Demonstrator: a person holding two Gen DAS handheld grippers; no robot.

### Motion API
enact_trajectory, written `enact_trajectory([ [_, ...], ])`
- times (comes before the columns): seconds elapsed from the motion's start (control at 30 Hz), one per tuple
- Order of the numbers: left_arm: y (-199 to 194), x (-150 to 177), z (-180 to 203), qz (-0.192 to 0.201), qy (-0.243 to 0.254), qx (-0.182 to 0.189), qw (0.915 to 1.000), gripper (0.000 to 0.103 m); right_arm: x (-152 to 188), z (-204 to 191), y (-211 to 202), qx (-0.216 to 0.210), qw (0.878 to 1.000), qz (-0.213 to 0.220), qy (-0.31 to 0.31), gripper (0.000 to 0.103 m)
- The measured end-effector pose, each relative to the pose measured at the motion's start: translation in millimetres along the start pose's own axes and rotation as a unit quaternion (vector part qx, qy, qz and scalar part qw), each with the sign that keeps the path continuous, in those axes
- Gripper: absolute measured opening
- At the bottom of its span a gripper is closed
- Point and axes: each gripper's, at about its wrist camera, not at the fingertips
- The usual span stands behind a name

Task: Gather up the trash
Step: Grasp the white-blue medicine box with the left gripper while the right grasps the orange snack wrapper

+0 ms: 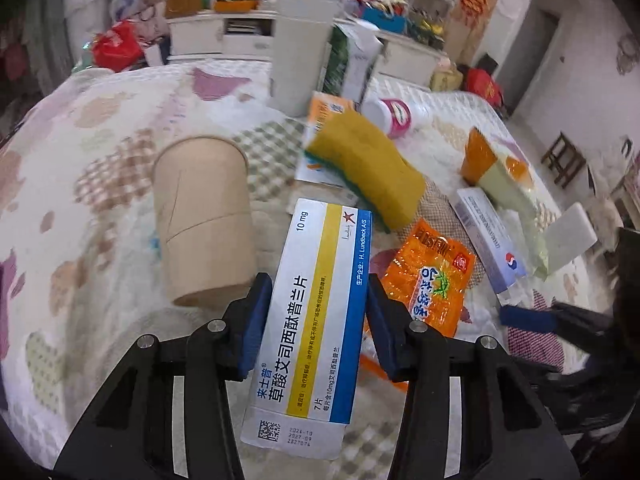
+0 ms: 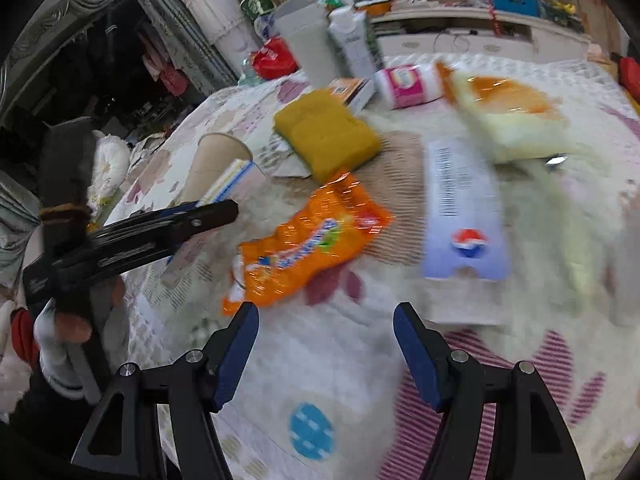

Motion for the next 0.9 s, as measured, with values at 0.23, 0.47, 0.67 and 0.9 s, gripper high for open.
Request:
enact_trajectory([
  [0.23,-37,12,-19,0.021,-0.010,-0.012,0.9997,0.045,-19,-12,44,0.031,0.999,-0.014,0.004,0.068],
  [0.47,-63,19,-40,0.036,-0.020,-0.019,0.9989,0.045,-40,-26,73,0.049,0.999,-0.010,-0.021,0.068],
  [0.67,-68,26,-41,0.038,-0.026,-0.012,0.9989,0.045,-40,-43,88,0.075,0.995,0.011,-0.067,0.069],
  [0.9,-65,32,-36,0.031,-0.029,-0.007,0.9991,0.045,-38,-56,101,0.097,0.991,0.020,-0.093,0.076],
])
Point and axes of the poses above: each gripper's, at about its wrist camera, not at the fingertips, and y roughly the way its jaws point, z to its right, x to its underside, and after that the axes turned 14 degrees about z, right-handed
